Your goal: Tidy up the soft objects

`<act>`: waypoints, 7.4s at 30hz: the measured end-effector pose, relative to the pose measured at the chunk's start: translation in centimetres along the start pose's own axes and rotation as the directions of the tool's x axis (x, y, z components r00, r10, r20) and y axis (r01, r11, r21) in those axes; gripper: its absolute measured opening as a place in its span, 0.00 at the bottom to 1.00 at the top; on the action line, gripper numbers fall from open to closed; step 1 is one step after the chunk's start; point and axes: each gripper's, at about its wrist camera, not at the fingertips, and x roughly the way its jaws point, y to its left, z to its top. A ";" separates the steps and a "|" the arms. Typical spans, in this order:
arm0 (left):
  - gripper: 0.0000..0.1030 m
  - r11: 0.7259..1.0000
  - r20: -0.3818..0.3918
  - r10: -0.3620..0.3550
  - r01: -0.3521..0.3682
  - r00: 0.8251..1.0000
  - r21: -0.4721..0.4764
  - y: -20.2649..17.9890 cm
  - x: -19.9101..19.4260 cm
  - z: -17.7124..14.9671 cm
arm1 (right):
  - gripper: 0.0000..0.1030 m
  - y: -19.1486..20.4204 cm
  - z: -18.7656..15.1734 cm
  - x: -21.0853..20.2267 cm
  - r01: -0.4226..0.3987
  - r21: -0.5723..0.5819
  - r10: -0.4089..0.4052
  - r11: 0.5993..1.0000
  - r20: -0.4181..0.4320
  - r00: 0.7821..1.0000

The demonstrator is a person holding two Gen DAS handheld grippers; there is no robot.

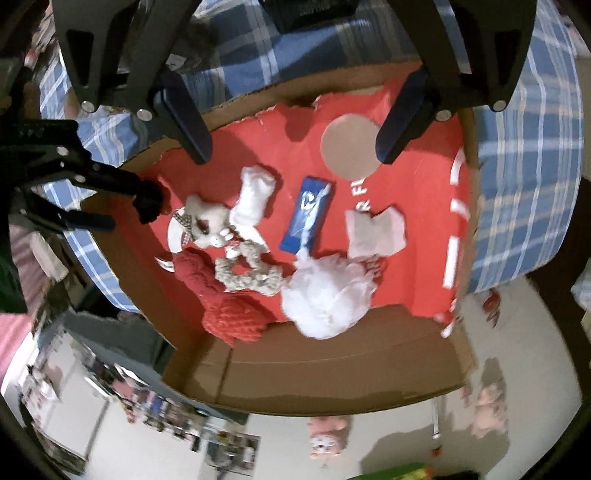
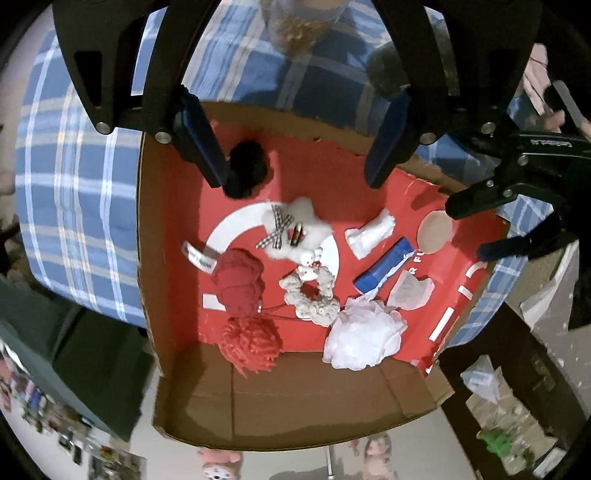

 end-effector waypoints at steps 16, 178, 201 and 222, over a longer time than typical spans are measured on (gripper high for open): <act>0.89 0.994 0.001 0.082 -0.082 0.997 -0.074 0.0 0.6 -2.2 | 0.74 0.6 -2.2 1.7 0.088 0.055 -0.088 0.995 -0.011 0.996; 1.00 0.984 0.246 0.143 -0.112 0.959 -0.137 -4.3 -4.1 -21.4 | 0.96 4.2 -21.8 -2.7 0.177 0.049 -0.184 0.983 0.302 0.936; 1.00 0.973 0.202 0.209 -0.184 0.957 -0.137 -4.8 -1.5 -21.5 | 0.97 2.6 -21.7 -0.3 0.228 0.111 -0.250 0.967 0.258 0.933; 1.00 0.973 0.197 0.205 -0.178 0.959 -0.144 -4.4 -1.5 -21.3 | 0.97 2.7 -21.8 -0.3 0.231 0.109 -0.252 0.967 0.258 0.933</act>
